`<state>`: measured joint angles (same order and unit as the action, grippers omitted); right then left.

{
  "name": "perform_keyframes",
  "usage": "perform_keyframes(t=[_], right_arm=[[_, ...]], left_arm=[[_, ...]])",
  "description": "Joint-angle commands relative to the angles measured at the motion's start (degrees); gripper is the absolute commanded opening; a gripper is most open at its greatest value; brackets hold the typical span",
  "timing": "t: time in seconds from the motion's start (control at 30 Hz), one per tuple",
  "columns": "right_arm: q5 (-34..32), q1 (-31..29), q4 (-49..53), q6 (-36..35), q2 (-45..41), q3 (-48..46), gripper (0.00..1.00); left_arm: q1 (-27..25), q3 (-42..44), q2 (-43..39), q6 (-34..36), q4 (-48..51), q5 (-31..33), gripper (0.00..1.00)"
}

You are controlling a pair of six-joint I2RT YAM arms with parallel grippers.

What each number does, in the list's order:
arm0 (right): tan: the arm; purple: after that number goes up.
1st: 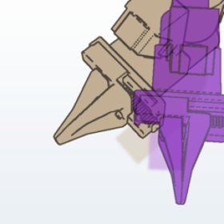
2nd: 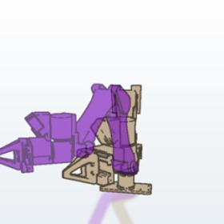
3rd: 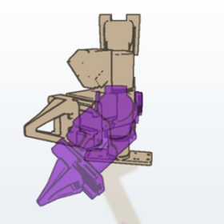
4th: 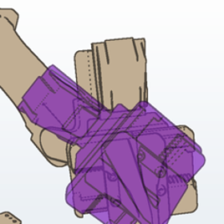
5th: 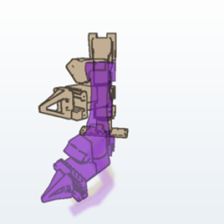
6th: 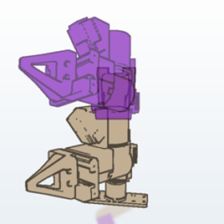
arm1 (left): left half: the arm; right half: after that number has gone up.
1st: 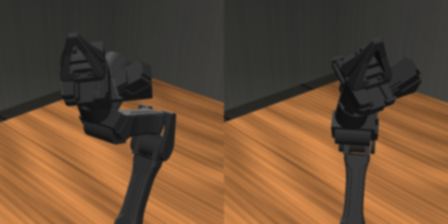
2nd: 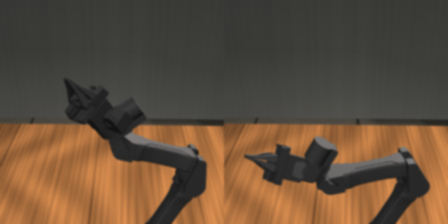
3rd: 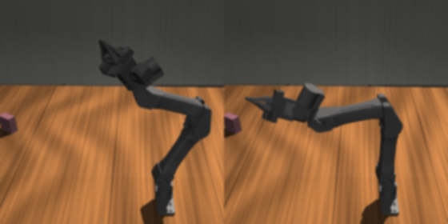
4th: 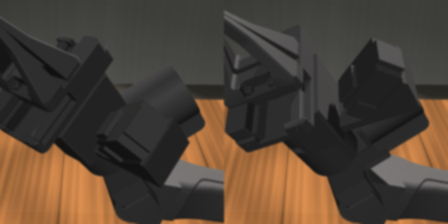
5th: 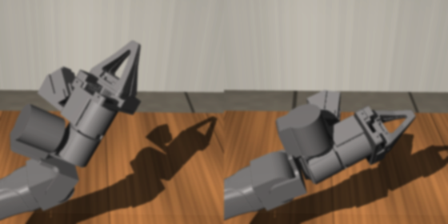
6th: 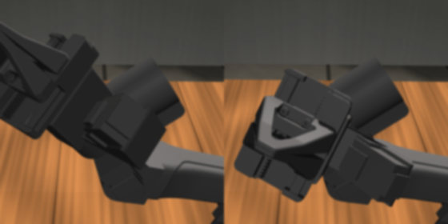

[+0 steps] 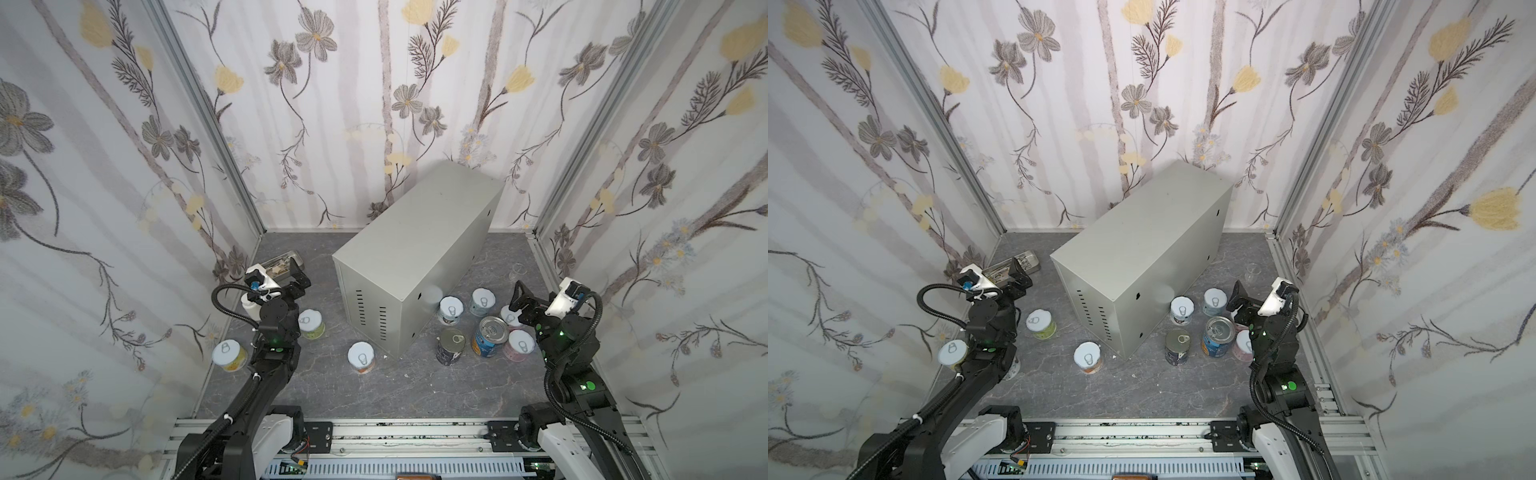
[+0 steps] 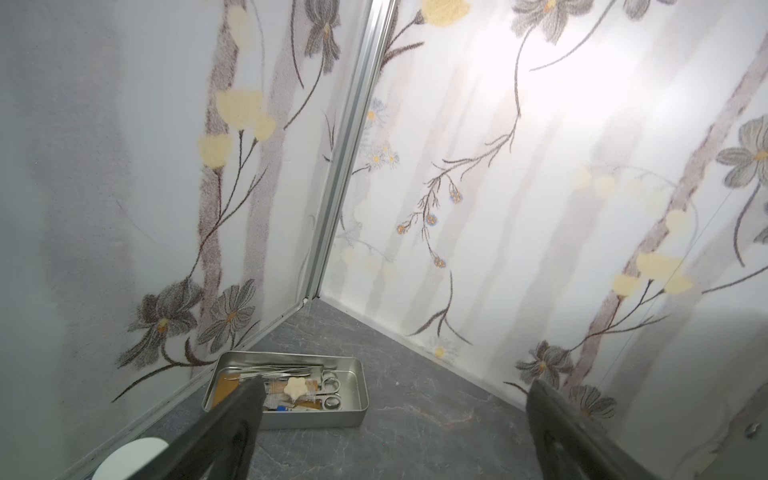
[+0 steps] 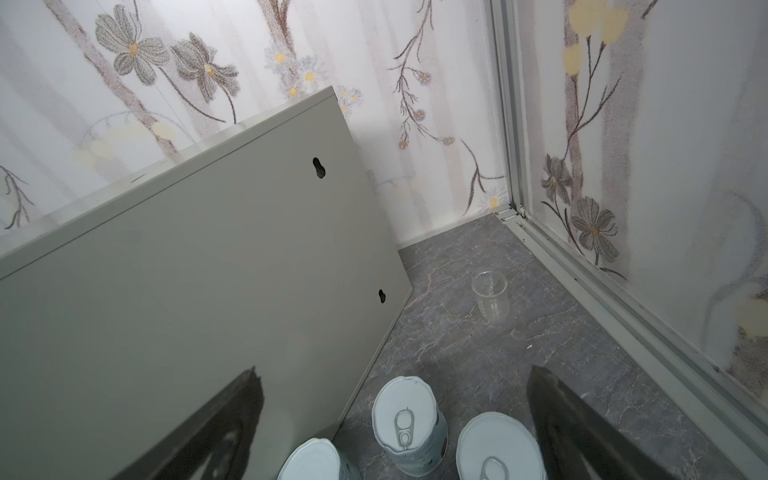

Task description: Place and organize the canned foods onto the counter

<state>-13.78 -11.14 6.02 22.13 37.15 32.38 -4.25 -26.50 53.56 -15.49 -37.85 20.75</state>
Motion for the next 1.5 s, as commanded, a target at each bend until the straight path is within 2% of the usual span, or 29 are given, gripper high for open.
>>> perform_keyframes(t=[0.0, 0.07, 0.17, 0.27, 0.4, 0.53, 0.8, 1.03, 1.2, 1.37, 1.47], right_arm=[[2.0, -0.6, 10.0, 1.8, -0.3, 2.8, 1.0], [3.8, -0.8, 13.2, 2.2, -0.6, 4.0, 1.0], [6.9, -1.4, 17.0, 3.6, -1.5, 4.5, 1.0], [7.0, -2.8, 18.6, 5.8, -4.8, 2.4, 1.0], [1.8, -10.0, 21.5, 9.8, -5.6, 3.0, 1.0], [-0.4, -14.0, 22.1, 13.9, -3.8, 0.3, 1.0], [-9.6, -21.1, 20.4, 19.5, -1.9, -5.0, 1.0], [-15.9, -22.7, 16.4, 20.0, 2.4, -9.5, 1.0], [-18.0, -22.7, 15.8, 19.0, 5.4, -8.3, 1.0], [-18.3, -22.7, 14.8, 17.0, 10.9, -7.3, 1.0], [-18.2, -22.7, 13.8, 15.7, 13.2, -7.0, 1.0]], left_arm=[[-0.3, -4.5, -3.6, -9.0, 26.1, -3.8, 1.0], [-1.0, -5.5, -7.1, -10.9, 30.8, -8.6, 1.0], [-3.1, -6.3, -13.1, -14.9, 38.7, -10.9, 1.0], [-4.8, -8.6, -15.8, -17.3, 48.1, -12.5, 1.0], [-8.0, -10.5, -16.0, -18.4, 56.9, -14.9, 1.0], [-13.0, -9.8, -17.3, -19.2, 60.6, -12.8, 1.0], [-20.2, -7.9, -18.9, -21.4, 62.1, -4.8, 1.0], [-21.6, -6.4, -16.1, -19.6, 58.4, 1.2, 1.0], [-21.7, -3.4, -13.8, -18.8, 51.2, 1.7, 1.0], [-21.6, -3.5, -6.0, -19.6, 48.3, 3.2, 1.0], [-21.7, -4.5, -2.3, -18.4, 46.8, 1.7, 1.0]])
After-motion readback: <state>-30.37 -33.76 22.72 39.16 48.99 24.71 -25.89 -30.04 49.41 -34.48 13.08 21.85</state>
